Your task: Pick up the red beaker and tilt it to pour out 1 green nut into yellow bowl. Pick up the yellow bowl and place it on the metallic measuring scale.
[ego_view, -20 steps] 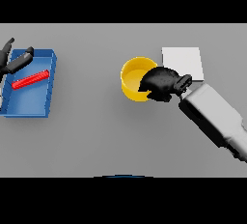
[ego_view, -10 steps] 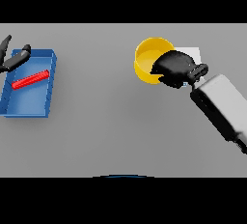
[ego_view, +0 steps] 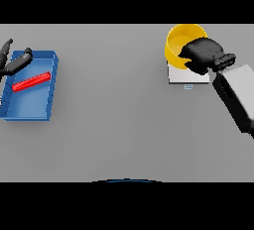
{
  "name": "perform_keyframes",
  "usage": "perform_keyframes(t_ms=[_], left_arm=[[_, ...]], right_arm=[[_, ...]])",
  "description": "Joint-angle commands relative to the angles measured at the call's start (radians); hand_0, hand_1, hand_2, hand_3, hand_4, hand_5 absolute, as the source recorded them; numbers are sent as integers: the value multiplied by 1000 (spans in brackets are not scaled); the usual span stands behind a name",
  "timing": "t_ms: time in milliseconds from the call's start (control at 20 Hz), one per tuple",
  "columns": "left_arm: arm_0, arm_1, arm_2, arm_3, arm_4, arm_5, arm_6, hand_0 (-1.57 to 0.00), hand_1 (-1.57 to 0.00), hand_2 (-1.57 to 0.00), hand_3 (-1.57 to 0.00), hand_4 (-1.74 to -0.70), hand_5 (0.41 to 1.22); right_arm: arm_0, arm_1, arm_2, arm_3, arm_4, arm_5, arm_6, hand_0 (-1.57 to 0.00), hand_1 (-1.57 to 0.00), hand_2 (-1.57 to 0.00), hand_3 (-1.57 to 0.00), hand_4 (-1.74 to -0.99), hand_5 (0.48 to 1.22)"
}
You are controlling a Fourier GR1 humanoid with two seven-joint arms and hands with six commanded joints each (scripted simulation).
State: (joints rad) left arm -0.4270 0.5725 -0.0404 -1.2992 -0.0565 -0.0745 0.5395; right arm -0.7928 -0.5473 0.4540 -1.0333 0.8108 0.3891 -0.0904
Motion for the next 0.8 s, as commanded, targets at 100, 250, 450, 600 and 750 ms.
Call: perform_keyframes(t_ms=[100, 250, 450, 600, 750], left_arm=[[2, 5, -1, -11, -2, 2, 25, 1, 1, 1, 1, -865, 779], [-10, -3, -12, -2, -15, 7, 35, 1, 1, 1, 1, -863, 797], [-9, 0, -10, 11, -16, 2, 28, 1, 1, 1, 1, -858, 809], [-14, 17, -3, 3, -9, -12, 37, 1, 1, 1, 1, -849, 799], [-8, 11, -7, 0, -5, -15, 28, 1, 1, 1, 1, -844, 783]], right_arm=[[-5, 7, -11, 86, 1, -46, -30, -1570, -1571, -1500, -1181, -1741, 1221], [-14, 23, -14, 158, 4, -81, -41, -1571, -1571, -1428, -1290, -1741, 1221], [-18, 38, -25, 218, -5, -98, -53, -1571, -1571, -1386, -1374, -1741, 1221], [-15, 44, -20, 238, -2, -100, -43, -1571, -1571, -1382, -1402, -1741, 1221], [-17, 51, -17, 261, 1, -111, -50, -1571, -1571, -1374, -1448, -1741, 1221]])
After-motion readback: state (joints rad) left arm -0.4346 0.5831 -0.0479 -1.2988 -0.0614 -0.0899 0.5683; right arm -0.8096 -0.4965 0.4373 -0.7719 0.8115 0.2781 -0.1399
